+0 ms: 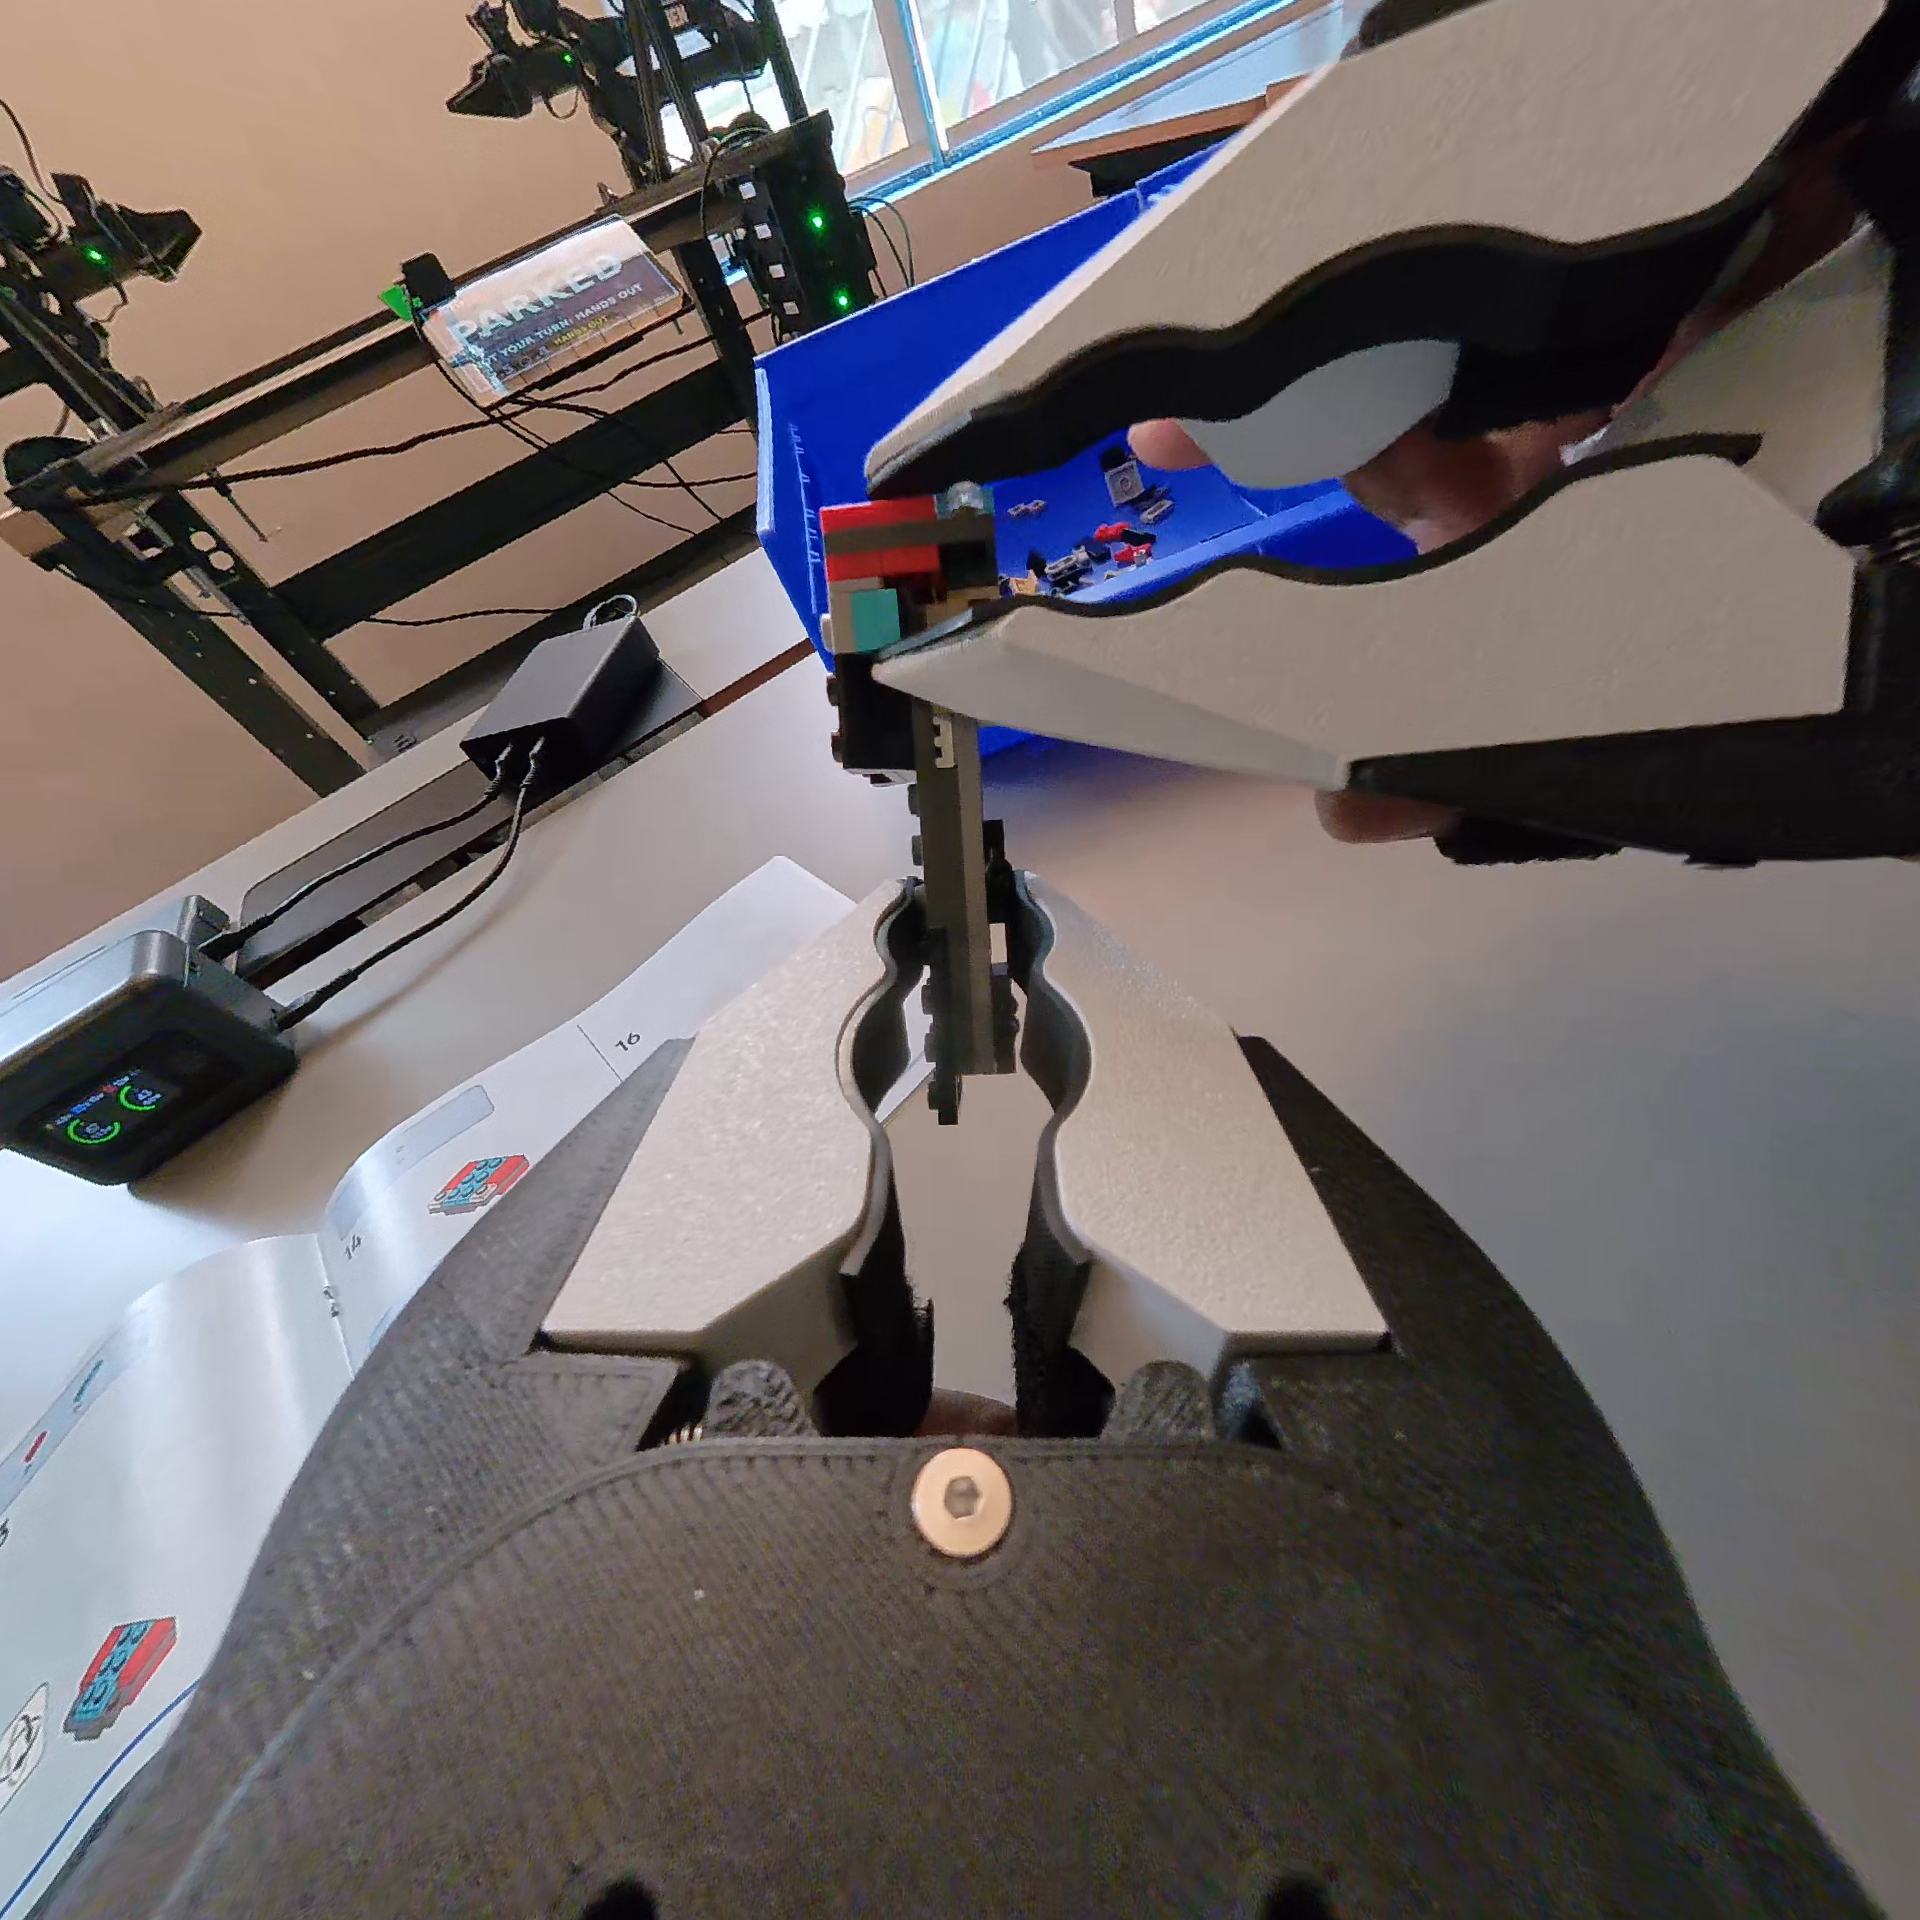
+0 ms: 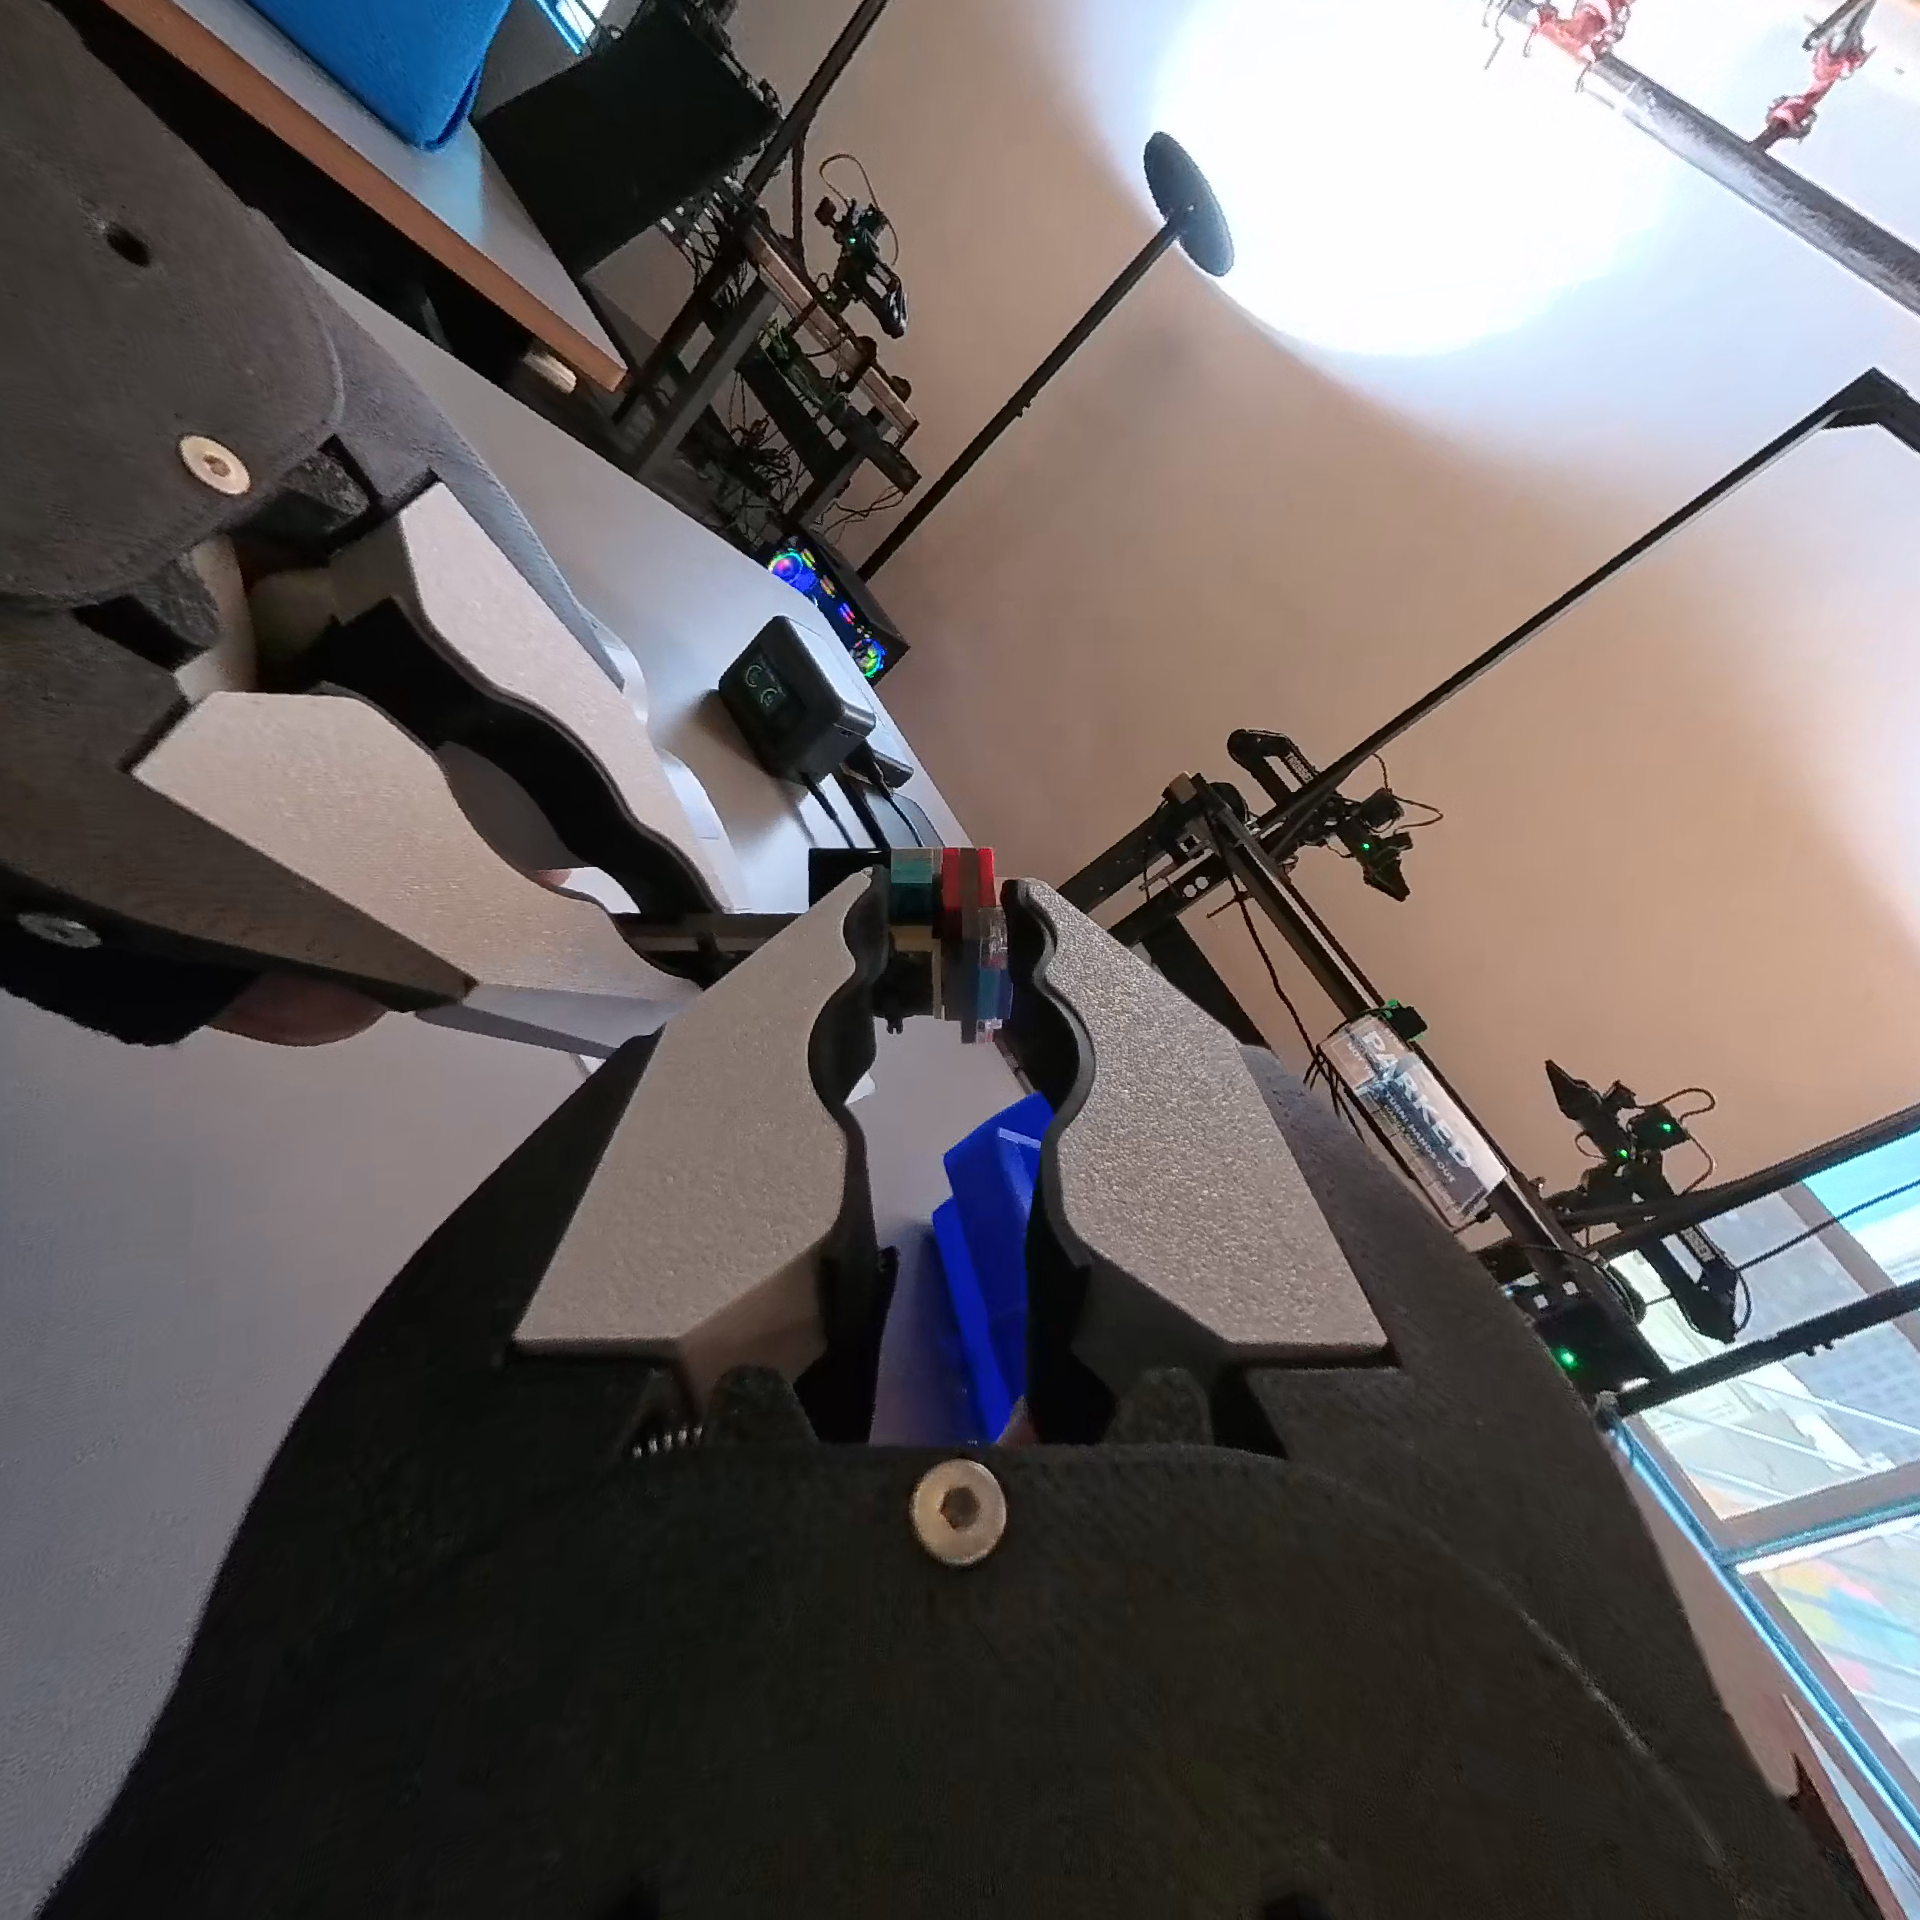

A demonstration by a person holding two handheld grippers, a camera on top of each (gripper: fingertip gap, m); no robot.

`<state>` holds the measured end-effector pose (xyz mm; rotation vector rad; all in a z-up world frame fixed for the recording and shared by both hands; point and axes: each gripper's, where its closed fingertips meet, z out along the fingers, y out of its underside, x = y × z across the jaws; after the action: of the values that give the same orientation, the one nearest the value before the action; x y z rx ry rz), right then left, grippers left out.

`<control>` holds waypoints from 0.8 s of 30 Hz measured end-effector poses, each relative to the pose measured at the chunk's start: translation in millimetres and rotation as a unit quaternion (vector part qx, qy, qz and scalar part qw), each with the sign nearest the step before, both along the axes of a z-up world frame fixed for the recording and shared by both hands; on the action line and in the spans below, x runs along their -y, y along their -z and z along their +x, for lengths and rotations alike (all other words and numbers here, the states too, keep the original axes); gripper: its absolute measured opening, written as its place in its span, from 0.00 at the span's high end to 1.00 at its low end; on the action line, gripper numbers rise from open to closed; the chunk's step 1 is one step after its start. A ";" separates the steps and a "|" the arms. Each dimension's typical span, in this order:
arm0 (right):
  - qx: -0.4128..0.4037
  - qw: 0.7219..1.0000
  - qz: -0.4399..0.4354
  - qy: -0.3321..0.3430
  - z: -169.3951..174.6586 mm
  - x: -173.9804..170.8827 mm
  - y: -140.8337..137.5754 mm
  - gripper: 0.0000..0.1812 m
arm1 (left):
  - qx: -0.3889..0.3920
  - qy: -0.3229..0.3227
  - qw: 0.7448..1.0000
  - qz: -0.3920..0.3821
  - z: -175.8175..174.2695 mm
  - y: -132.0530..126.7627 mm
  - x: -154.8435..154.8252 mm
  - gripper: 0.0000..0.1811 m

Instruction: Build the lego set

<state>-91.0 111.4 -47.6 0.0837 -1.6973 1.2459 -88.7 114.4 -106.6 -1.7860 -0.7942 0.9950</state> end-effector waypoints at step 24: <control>0.025 0.999 -0.015 -0.014 3.4 -0.7 -1.7 0.89 | -0.013 0.003 1.000 -0.006 1.6 -2.1 -0.3 0.93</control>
<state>-87.6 112.2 -45.9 0.0600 -1.7252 1.3034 -87.2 114.7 -104.5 -1.7810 -0.7677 1.0177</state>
